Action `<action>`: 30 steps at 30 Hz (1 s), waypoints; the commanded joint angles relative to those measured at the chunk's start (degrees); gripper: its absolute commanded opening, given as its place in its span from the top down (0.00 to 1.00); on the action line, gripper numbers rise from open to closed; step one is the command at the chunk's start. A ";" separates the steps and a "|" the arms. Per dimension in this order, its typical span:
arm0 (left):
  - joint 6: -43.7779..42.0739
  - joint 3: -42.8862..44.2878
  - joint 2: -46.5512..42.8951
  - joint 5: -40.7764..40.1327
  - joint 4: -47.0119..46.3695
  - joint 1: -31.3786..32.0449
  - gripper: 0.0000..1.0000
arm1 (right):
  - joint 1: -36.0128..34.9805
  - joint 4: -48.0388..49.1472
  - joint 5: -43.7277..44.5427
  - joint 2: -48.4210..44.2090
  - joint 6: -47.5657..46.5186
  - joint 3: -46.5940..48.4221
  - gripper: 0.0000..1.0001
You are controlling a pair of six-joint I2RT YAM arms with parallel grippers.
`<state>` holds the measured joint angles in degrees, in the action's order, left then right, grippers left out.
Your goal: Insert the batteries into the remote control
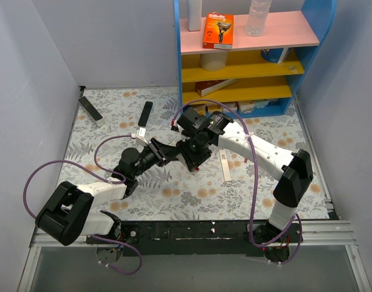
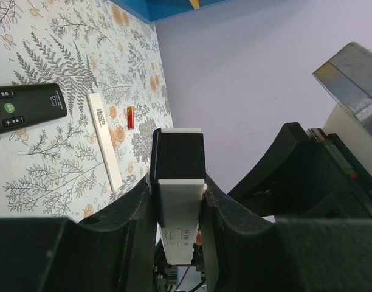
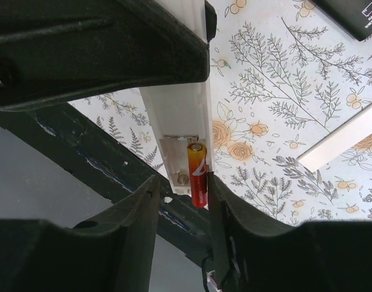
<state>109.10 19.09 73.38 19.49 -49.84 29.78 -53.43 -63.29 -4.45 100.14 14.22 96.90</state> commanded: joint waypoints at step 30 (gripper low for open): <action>1.73 0.86 -0.96 1.43 -2.54 0.28 1.00 | 0.08 0.00 1.81 -7.41 -1.47 3.56 0.46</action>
<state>112.27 19.09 74.15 20.56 -53.89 29.85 -53.34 -64.38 -3.03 96.29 14.24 99.31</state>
